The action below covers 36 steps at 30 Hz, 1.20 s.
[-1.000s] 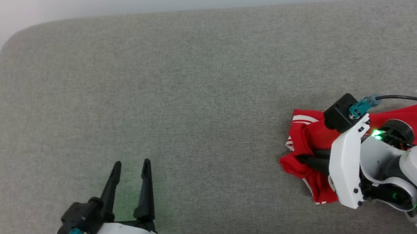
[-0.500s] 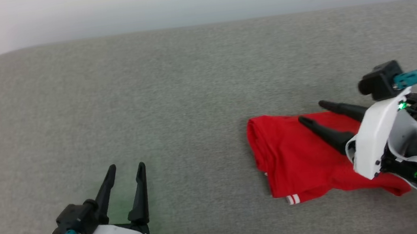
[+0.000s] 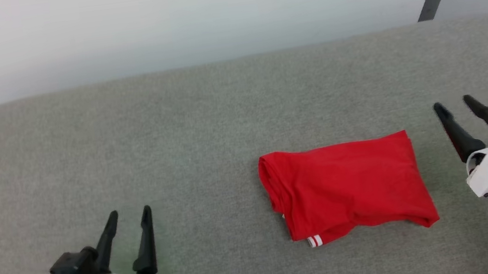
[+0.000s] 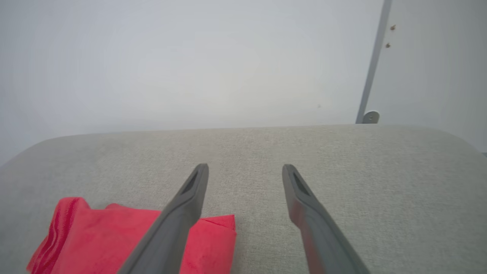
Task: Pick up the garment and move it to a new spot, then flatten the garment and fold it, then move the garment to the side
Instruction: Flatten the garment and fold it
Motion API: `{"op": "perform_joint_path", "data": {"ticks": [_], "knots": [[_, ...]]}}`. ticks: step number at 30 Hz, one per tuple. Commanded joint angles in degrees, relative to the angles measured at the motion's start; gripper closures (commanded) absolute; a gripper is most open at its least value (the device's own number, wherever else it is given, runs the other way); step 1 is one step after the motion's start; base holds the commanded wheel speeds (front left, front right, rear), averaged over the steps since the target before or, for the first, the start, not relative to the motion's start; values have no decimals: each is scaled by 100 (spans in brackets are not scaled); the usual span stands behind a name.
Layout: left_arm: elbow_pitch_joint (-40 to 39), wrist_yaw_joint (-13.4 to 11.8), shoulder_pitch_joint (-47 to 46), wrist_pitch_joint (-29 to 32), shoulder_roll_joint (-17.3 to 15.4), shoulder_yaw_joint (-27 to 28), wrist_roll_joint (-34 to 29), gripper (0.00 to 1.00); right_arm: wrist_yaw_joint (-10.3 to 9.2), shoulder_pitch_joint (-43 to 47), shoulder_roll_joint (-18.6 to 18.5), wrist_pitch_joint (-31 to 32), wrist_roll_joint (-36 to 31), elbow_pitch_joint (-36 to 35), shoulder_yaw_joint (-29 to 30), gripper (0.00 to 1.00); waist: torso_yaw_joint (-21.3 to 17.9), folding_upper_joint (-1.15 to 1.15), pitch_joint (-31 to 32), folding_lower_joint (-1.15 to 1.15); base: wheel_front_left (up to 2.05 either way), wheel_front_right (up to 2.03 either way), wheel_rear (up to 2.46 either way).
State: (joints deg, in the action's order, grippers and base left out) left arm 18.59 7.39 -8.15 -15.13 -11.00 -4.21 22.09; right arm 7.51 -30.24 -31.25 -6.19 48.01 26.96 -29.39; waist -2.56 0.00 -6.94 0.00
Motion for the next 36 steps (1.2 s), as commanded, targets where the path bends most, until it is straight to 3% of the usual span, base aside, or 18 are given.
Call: {"op": "perform_joint_path", "data": {"ticks": [1, 5, 13, 22, 36], "knots": [[-22, 15, 91, 3, -20, 61, -54, 0, -4, 137, 128, -275, -19, 121, 182, 0, -138, 0, 214, 0, 0, 0, 0], [-92, 16, 270, 3, -71, 165, -170, 0, -4, 384, 268, -724, -321, 296, 513, 0, -171, 0, 422, 0, 0, 0, 0], [-455, -36, 906, 3, -72, 552, -401, 0, -5, 1128, 660, -867, -898, 70, 829, 0, -221, 0, 771, 0, 0, 0, 0], [-1079, -66, 1802, 4, 114, 921, -564, 0, -5, 1915, 969, -886, -1385, -442, 1318, 0, -124, 0, 966, 0, 0, 0, 0], [-1665, -23, 2489, 3, 100, 1003, -615, 0, -5, 3252, 1270, -449, -1906, -1683, 2713, 0, 137, 0, 1105, 0, 0, 0, 0]]}}
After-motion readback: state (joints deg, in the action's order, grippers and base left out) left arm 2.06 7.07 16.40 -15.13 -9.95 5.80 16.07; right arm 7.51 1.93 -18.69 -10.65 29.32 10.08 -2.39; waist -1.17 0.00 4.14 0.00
